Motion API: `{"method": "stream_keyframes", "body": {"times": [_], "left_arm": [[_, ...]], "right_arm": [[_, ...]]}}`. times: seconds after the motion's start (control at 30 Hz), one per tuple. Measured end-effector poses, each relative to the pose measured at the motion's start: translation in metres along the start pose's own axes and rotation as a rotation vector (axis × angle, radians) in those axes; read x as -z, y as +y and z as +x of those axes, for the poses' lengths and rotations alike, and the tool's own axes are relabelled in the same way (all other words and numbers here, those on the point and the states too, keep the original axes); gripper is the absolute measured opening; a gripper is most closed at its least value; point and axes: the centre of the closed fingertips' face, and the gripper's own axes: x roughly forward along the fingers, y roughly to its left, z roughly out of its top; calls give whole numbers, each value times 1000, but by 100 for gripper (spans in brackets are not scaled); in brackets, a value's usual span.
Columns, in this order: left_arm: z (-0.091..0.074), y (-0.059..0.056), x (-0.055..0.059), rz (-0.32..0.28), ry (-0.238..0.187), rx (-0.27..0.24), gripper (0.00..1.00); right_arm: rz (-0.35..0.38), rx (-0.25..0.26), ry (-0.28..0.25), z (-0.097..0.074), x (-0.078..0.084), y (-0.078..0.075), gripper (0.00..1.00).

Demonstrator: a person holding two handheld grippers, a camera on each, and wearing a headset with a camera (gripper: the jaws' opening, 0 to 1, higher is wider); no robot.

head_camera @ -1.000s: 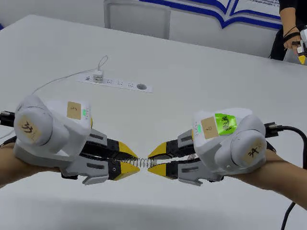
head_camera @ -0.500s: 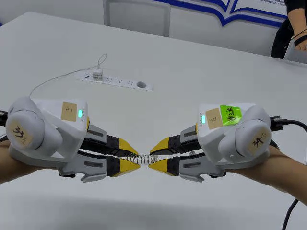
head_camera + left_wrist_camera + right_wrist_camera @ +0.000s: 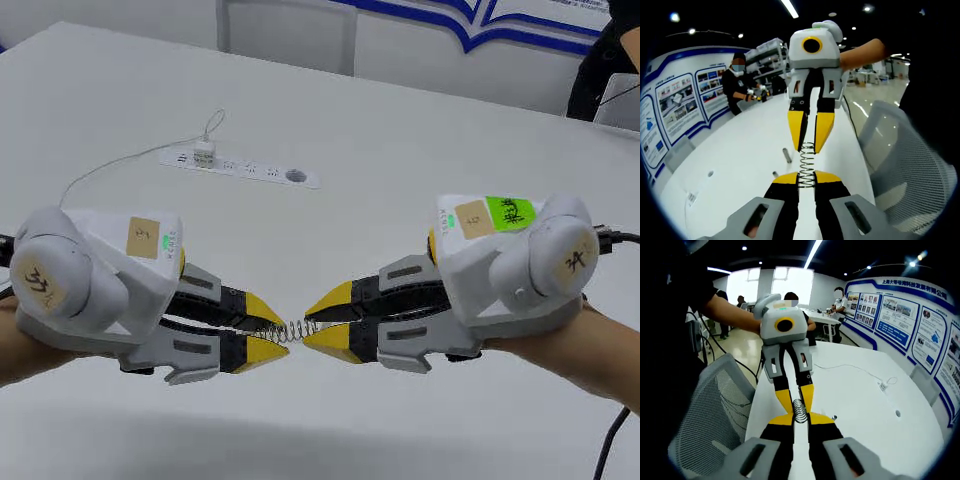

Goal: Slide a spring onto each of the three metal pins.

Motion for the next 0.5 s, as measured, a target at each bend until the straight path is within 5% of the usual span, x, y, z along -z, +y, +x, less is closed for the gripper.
{"method": "stream_keyframes", "body": {"times": [0.3,0.5], "left_arm": [[7,-2,-3,-14,-11,10,10],[10,-1,-5,-23,-17,4,10]], "right_arm": [[40,-10,-93,3,-20,3,10],[51,-14,-99,8,-26,4,10]]}}
